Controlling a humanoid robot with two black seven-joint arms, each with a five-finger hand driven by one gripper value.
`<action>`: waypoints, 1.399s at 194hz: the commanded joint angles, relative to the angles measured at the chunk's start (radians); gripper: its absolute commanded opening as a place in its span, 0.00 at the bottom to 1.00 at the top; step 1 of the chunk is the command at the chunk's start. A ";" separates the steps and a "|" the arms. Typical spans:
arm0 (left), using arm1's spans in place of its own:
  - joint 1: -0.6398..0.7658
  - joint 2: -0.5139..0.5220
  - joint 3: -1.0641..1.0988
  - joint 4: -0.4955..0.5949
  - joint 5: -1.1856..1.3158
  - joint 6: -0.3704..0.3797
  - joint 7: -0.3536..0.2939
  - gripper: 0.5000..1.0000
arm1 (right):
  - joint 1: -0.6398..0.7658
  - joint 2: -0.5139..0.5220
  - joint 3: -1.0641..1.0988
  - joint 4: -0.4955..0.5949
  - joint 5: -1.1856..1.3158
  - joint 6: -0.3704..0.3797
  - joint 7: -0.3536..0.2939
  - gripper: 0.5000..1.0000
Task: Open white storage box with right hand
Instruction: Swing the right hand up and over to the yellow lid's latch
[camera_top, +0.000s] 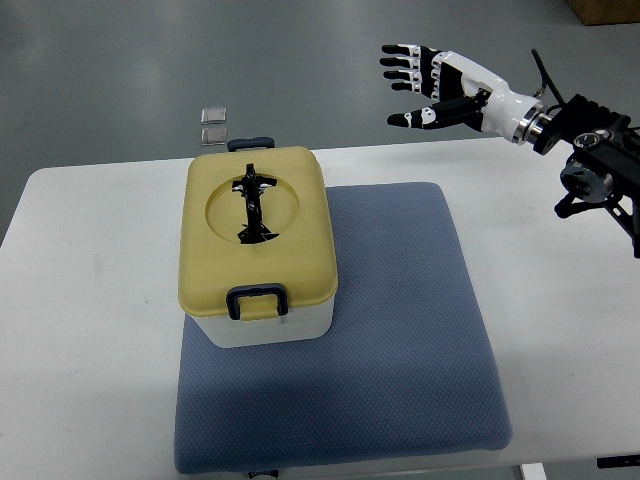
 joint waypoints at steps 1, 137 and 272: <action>0.002 0.000 0.002 -0.001 0.001 0.000 0.000 1.00 | 0.088 -0.003 0.000 -0.001 -0.120 0.035 0.002 0.83; 0.058 0.000 0.012 -0.006 0.008 -0.006 0.011 1.00 | 0.470 0.026 -0.219 0.187 -0.673 0.144 0.120 0.83; 0.071 0.000 0.012 -0.009 0.009 -0.028 0.012 1.00 | 0.584 0.244 -0.334 0.191 -0.945 0.132 0.162 0.82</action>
